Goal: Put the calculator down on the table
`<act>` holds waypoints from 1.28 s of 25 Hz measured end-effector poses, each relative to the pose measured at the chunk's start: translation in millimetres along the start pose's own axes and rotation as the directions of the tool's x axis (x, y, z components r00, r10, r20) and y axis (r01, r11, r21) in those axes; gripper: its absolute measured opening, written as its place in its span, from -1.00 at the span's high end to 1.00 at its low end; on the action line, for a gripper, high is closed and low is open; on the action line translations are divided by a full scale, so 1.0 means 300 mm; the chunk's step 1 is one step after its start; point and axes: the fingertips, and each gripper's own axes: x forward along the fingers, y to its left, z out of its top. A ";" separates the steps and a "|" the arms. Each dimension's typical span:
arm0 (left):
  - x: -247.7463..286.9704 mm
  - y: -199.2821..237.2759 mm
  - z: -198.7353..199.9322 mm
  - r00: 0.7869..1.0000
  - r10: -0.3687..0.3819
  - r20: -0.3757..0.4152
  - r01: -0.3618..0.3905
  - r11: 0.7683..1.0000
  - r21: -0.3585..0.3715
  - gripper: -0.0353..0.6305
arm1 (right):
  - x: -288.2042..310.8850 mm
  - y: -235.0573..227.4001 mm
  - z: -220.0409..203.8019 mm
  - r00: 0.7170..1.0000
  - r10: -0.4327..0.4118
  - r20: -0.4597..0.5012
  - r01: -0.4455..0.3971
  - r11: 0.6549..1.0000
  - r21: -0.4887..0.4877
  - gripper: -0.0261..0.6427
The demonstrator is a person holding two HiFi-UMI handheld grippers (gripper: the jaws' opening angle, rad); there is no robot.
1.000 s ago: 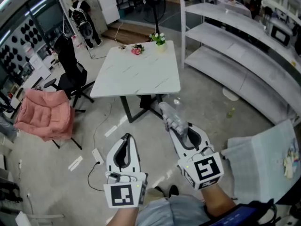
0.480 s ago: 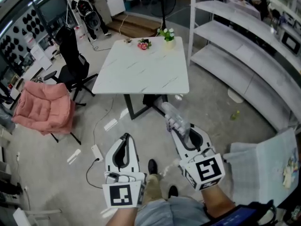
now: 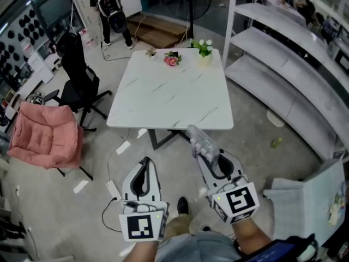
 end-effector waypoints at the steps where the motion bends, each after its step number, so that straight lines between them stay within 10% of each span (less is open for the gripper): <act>1: 0.035 0.028 0.014 1.000 -0.005 0.009 0.005 1.000 0.005 0.87 | 0.038 -0.003 0.016 1.000 -0.004 0.004 0.004 1.000 -0.001 0.49; 11: 0.281 0.219 0.114 0.994 -0.053 0.091 0.049 0.998 0.039 0.87 | 0.296 -0.049 0.157 0.996 -0.057 0.066 0.059 0.998 -0.032 0.49; 32: 0.854 0.323 -0.083 0.992 -0.119 -0.051 0.123 0.990 0.069 0.87 | 0.771 -0.361 0.073 0.994 -0.106 -0.011 0.106 0.994 0.032 0.49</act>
